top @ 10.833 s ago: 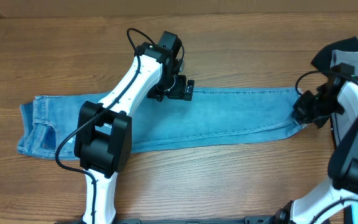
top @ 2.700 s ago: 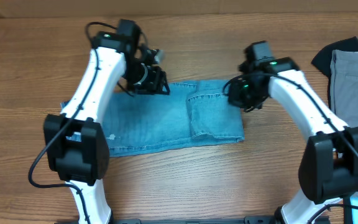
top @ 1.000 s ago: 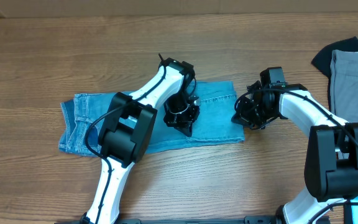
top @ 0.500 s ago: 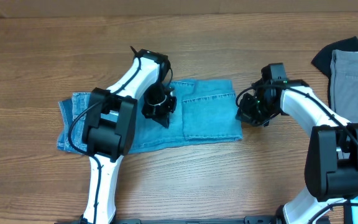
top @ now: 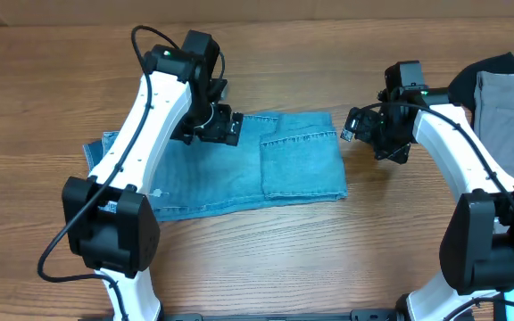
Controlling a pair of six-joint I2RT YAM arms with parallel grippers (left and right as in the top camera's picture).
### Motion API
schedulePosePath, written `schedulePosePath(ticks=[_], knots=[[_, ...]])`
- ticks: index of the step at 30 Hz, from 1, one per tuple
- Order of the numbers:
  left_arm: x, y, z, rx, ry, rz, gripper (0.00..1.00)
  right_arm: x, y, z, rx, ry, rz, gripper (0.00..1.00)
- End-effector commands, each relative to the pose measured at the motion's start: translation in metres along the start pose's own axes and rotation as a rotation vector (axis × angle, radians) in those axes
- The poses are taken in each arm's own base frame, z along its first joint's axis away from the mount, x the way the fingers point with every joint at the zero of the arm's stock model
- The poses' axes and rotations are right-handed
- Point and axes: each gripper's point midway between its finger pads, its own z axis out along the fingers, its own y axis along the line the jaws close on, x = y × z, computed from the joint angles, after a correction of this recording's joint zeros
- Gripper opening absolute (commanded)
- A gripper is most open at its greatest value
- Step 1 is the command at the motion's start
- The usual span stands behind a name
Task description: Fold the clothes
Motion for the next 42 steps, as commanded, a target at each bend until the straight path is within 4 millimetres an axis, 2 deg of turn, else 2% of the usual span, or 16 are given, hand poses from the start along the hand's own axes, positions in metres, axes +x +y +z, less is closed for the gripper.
schedulePosePath(ticks=[1, 4, 8, 12, 19, 24, 35, 37, 40, 42], knots=[[-0.003, 0.036, 0.006, -0.138, 0.01, -0.071, 1.0, -0.014, -0.003, -0.013, -0.001, -0.063, -0.024, 1.0], [-0.003, 0.048, 0.014, -0.154, 0.028, -0.159, 1.0, -0.018, -0.008, -0.011, -0.033, -0.058, -0.073, 1.0], [-0.003, 0.058, 0.023, -0.158, 0.054, -0.218, 1.0, -0.012, -0.005, -0.005, -0.152, 0.001, -0.121, 1.0], [-0.003, 0.057, 0.034, -0.144, 0.079, -0.222, 1.0, -0.006, 0.003, 0.007, -0.256, 0.049, -0.132, 1.0], [-0.003, 0.059, 0.062, -0.146, 0.145, -0.225, 1.0, 0.015, 0.005, 0.043, -0.277, 0.17, -0.113, 1.0], [-0.002, 0.06, 0.079, -0.147, 0.182, -0.228, 1.0, 0.022, 0.007, 0.056, -0.286, 0.207, -0.136, 1.0], [-0.003, 0.06, 0.082, -0.143, 0.179, -0.228, 1.0, 0.055, 0.034, 0.077, -0.365, 0.303, -0.202, 0.99], [-0.003, 0.06, 0.082, -0.144, 0.179, -0.228, 1.0, 0.061, 0.039, 0.08, -0.364, 0.314, -0.221, 0.88], [-0.005, 0.06, 0.082, -0.143, 0.174, -0.228, 1.0, 0.067, 0.044, 0.082, -0.361, 0.323, -0.243, 0.63], [-0.005, 0.06, 0.082, -0.143, 0.173, -0.227, 1.0, 0.068, 0.045, 0.083, -0.353, 0.321, -0.252, 0.53]])
